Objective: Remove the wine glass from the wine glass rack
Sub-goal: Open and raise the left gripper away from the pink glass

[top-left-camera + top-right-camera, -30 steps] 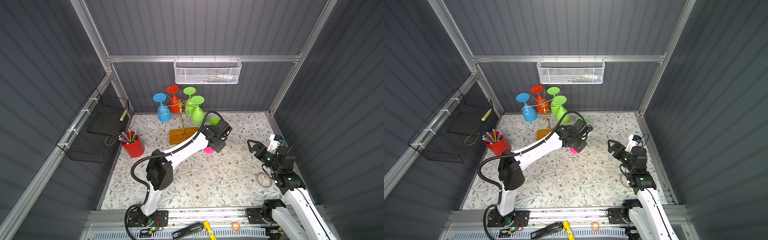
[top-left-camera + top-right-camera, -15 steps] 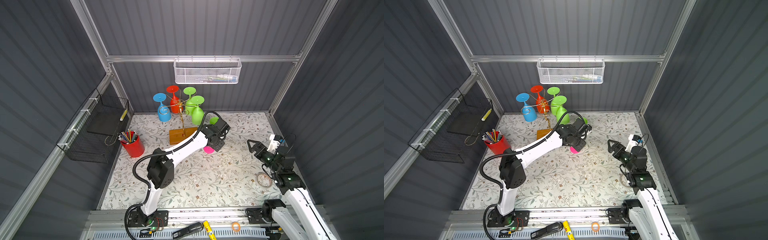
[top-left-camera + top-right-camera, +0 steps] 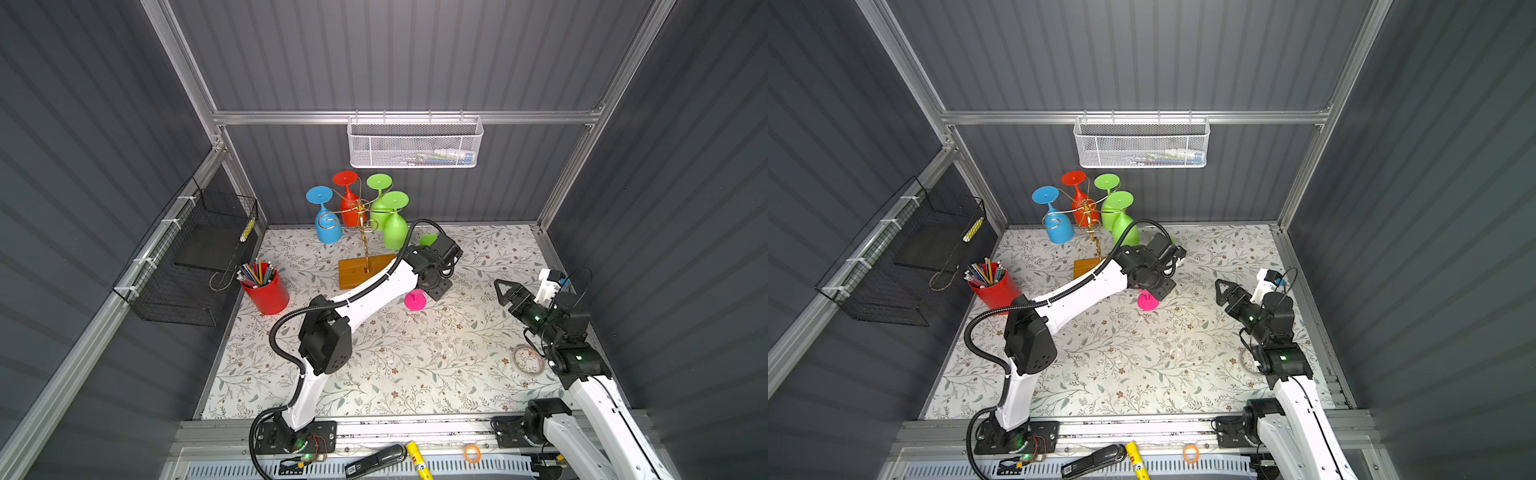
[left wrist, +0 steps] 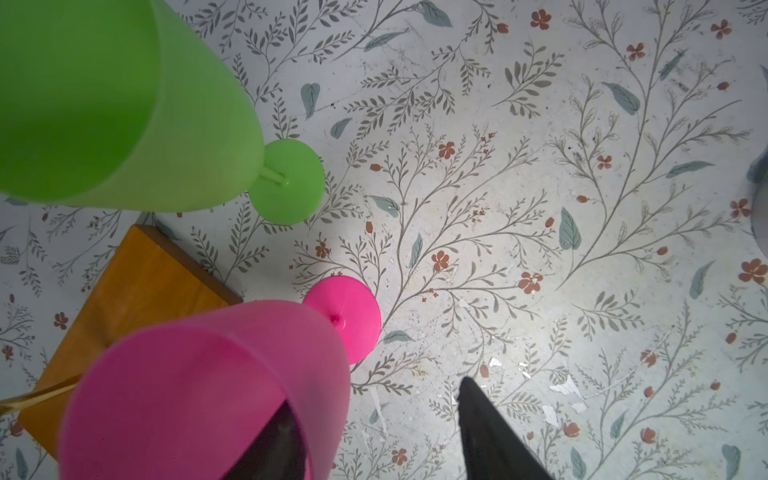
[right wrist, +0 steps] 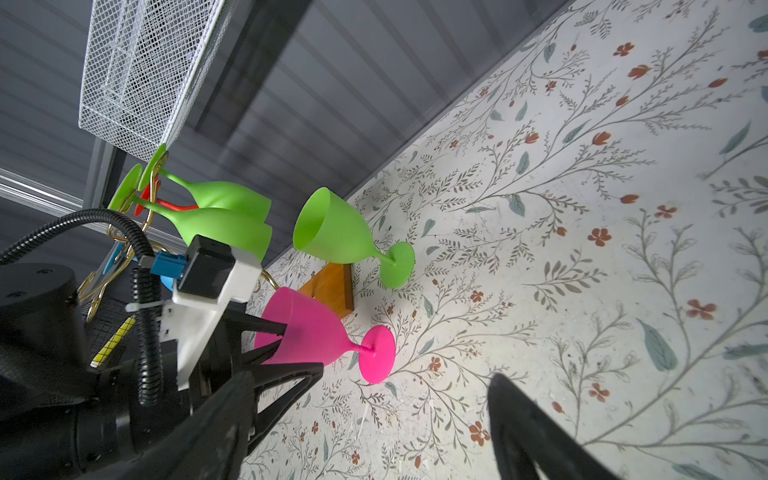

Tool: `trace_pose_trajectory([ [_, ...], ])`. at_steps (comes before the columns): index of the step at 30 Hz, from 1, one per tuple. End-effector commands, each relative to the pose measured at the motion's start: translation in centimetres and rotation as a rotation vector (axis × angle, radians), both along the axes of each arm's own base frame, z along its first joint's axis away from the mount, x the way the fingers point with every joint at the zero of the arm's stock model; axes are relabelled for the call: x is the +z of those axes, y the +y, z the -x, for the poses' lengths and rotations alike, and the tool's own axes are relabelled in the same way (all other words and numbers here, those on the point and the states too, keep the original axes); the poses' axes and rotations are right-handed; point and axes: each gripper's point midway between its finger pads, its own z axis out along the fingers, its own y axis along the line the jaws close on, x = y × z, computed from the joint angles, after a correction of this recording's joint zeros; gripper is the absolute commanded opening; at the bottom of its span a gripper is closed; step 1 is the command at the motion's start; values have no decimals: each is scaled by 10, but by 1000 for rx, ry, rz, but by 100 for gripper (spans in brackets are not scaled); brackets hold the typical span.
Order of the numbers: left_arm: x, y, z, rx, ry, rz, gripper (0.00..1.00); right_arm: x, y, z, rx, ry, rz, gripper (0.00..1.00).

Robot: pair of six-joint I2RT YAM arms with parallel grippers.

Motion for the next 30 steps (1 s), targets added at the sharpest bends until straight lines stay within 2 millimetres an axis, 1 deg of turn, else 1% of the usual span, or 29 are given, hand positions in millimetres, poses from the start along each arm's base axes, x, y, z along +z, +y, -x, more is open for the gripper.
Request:
trace_pose_trajectory([
  [1,5,2,-4,-1,1,-9,60,4,2,2,18,-18,13,88],
  [7,19,1,-8,-2,-20,1,63,9,3,2,20,-26,12,88],
  [10,29,0,-9,1,-36,13,67,11,3,1,20,-32,12,88],
  [14,50,-2,-9,1,-57,54,74,15,2,2,20,-43,15,90],
  [17,67,-5,-7,-4,-68,93,81,19,1,3,16,-54,21,92],
  [21,87,-14,3,-46,-63,155,86,25,1,5,13,-73,24,93],
  [27,119,-27,18,-116,-66,249,87,36,0,6,8,-94,29,93],
  [30,143,-32,26,-136,-95,298,87,43,0,6,7,-105,27,93],
])
